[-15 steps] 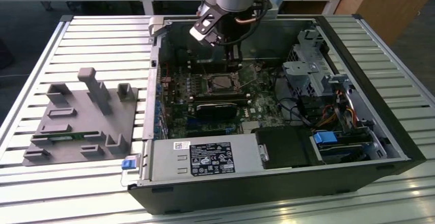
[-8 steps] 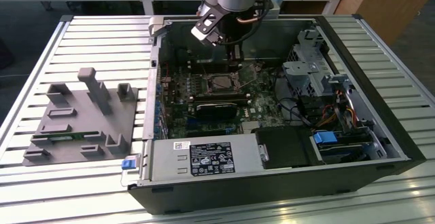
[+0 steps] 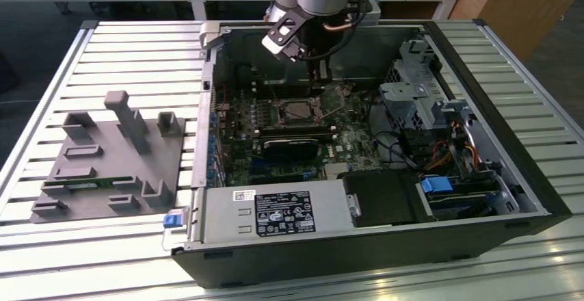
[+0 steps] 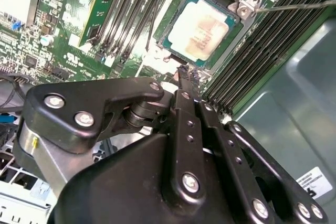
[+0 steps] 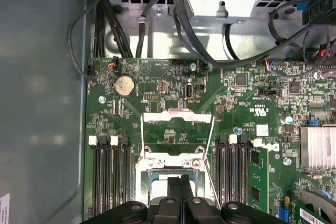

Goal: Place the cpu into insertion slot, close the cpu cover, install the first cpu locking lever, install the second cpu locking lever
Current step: 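Close the cpu cover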

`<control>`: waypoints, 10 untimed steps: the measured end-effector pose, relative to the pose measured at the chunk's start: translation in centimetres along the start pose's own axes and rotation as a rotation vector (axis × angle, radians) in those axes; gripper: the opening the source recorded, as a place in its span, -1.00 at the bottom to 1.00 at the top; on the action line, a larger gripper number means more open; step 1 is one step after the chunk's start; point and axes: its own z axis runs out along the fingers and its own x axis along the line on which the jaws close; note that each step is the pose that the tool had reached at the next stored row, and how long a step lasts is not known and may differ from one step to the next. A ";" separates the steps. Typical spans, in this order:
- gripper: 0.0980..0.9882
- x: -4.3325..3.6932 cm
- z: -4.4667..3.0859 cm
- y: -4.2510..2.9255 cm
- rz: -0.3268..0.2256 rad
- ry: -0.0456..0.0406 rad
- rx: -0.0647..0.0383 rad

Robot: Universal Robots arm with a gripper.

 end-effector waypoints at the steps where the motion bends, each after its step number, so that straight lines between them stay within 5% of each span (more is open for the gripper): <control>1: -0.98 0.00 0.00 0.10 0.000 -0.0001 0.000; 10: -0.98 0.01 0.04 0.84 0.000 -0.0001 0.000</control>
